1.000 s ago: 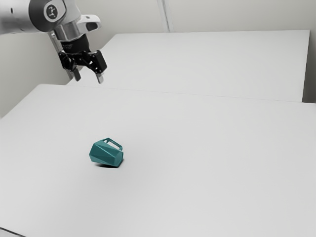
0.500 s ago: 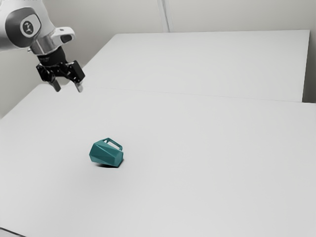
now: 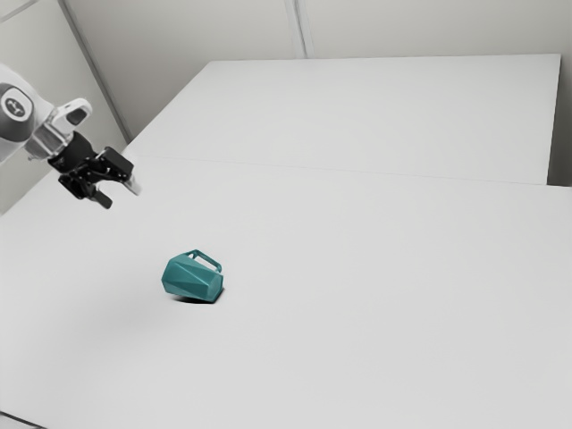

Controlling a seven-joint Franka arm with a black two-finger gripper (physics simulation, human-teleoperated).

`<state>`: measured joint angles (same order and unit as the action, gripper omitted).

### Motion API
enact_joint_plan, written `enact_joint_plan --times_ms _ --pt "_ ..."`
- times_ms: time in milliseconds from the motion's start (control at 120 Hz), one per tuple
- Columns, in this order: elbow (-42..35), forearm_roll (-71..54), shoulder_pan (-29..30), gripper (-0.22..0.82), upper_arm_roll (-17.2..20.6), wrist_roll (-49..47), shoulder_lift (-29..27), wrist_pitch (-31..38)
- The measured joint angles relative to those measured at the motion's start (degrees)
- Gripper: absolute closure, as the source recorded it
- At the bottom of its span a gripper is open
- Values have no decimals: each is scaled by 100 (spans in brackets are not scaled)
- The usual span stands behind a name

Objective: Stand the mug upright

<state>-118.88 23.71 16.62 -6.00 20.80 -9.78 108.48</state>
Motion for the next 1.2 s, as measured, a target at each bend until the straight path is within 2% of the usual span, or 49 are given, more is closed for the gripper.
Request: enact_joint_plan --times_ms 250,475,958,1200 --pt "-700 729 391 0 -33 389 -2 171" --pt "-982 1594 684 0 -49 1108 333 342" --pt "-1125 2672 1055 0 -91 2720 1219 448" --pt "-1115 2981 901 0 -85 3332 1479 475"
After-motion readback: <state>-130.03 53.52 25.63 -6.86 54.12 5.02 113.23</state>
